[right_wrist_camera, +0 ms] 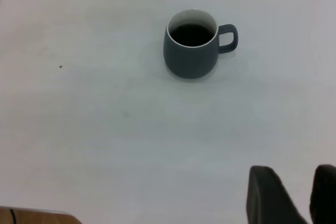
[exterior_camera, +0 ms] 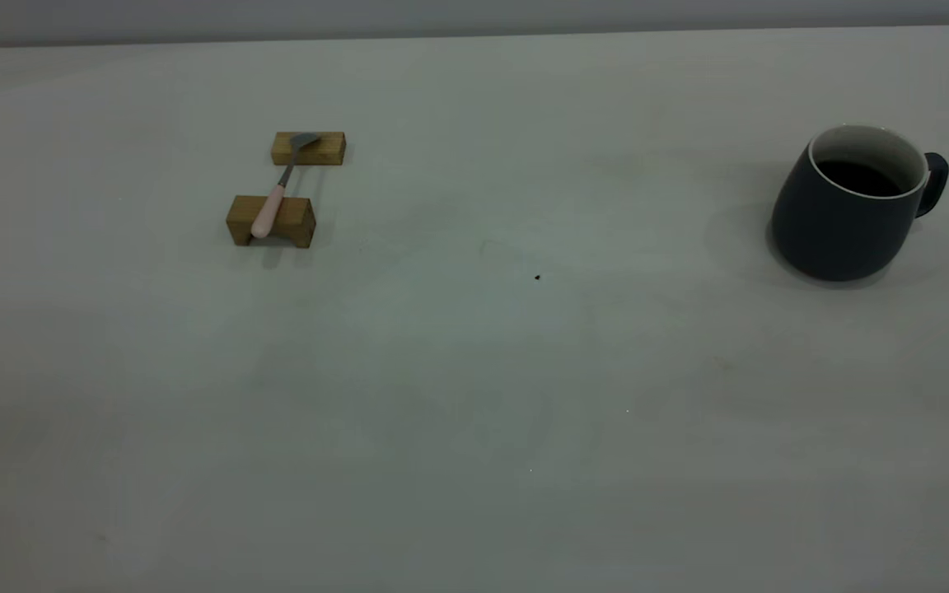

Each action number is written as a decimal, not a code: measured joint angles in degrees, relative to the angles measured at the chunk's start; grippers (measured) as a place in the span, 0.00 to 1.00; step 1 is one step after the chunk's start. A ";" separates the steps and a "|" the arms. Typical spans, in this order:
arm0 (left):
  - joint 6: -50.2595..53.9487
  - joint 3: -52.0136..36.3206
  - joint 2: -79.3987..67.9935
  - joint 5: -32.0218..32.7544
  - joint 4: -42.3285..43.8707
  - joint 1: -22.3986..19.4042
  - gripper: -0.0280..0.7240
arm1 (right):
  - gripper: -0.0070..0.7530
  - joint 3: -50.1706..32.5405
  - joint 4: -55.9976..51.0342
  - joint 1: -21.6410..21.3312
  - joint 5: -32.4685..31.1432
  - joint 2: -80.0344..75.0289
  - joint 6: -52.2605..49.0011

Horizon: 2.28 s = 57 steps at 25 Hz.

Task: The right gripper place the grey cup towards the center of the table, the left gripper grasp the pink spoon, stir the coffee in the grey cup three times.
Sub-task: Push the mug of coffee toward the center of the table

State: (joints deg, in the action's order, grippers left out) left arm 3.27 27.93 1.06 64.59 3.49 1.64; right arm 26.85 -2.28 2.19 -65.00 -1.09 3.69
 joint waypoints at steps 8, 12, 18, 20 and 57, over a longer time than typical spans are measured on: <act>0.00 0.00 0.00 0.00 0.00 0.00 0.57 | 0.32 0.00 0.00 0.00 0.00 0.00 0.00; 0.00 0.00 0.00 0.00 0.00 0.00 0.57 | 0.32 0.00 0.00 0.00 0.00 0.00 0.00; 0.00 0.00 0.00 0.00 0.00 0.00 0.57 | 0.32 0.00 0.00 0.00 0.00 0.00 0.00; 0.00 0.00 0.00 0.00 0.00 0.00 0.57 | 0.32 0.00 0.00 0.00 0.00 0.00 0.00; 0.00 0.00 0.00 0.00 0.00 0.00 0.57 | 0.93 13.50 12.09 0.00 32.94 -75.77 22.77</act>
State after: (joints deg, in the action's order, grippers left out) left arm 3.27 27.93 1.06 64.59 3.49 1.64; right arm 40.35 9.81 2.19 -32.06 -76.86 26.46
